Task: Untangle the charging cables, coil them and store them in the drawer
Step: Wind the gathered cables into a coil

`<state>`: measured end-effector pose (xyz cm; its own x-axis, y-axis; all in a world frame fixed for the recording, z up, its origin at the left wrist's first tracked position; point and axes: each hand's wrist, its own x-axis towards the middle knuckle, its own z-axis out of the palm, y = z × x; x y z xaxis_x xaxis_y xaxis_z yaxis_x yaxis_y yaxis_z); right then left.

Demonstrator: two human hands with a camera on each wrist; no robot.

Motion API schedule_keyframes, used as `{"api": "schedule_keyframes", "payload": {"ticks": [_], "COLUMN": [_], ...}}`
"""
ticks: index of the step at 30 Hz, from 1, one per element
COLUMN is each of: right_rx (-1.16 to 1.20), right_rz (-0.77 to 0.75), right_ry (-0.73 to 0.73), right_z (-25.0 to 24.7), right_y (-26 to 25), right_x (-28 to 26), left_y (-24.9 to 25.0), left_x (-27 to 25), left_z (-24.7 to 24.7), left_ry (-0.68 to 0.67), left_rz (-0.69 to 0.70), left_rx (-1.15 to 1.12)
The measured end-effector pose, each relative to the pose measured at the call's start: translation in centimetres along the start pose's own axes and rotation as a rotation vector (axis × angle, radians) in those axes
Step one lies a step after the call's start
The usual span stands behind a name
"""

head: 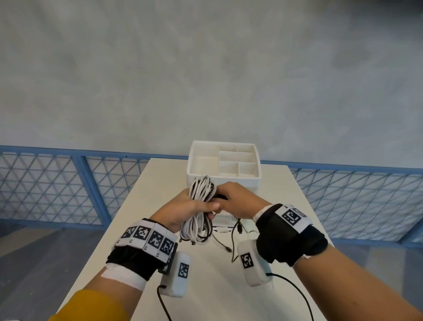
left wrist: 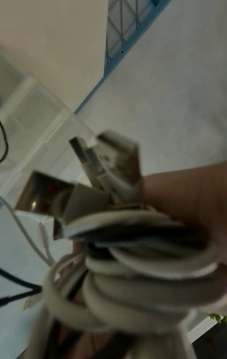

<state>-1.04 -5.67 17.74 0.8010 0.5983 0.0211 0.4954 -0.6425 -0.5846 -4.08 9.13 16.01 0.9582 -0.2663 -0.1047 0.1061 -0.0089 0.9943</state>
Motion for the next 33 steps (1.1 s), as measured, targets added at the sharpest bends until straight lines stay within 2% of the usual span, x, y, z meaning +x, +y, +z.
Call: {"api": "schedule_keyframes", "payload": {"ticks": [3,7,9,12,16,20,22,26,29,31,33], "right_rx": [0.093,0.473,0.601,0.553,0.724,0.920,0.953,1.004,1.076,1.051,0.926], "right_rz": [-0.030,0.005,0.016,0.002,0.043,0.057,0.068,0.052,0.048,0.080,0.106], "right_ry": [0.036,0.012,-0.044,-0.074,0.073,0.246,0.275,0.310,0.356,0.377,0.392], "right_z": [-0.2,-0.5,-0.8,-1.4,-1.0,0.2,0.7,1.5,2.0,2.4,2.4], "right_y": [0.0,0.7,1.2,1.5,1.5,0.3,-0.4,-1.3,-2.2,-2.3,-2.4], "right_x": [-0.4,-1.8,-2.4,-2.3,-1.5,-0.6,-0.3,0.1,0.4,0.6,0.6], "left_y": [1.4,2.7,2.8,2.3,1.4,0.1,-0.4,-0.5,-0.3,-0.3,-0.6], "left_x": [0.1,0.3,0.4,0.5,0.8,0.6,0.5,0.8,0.8,0.8,0.8], "left_z": [-0.4,-1.3,-1.6,-2.0,-1.7,-0.1,0.4,0.0,0.1,0.3,0.3], "left_ry": [-0.002,0.064,0.123,0.265,0.373,0.307,0.261,0.232,0.128,0.047,0.028], "left_rz": [0.048,0.134,0.163,0.169,0.171,0.133,0.124,0.175,0.192,0.207,0.214], "left_rx": [0.142,0.256,0.280,0.220,0.063,-0.128,-0.196,-0.190,-0.274,-0.318,-0.341]}}
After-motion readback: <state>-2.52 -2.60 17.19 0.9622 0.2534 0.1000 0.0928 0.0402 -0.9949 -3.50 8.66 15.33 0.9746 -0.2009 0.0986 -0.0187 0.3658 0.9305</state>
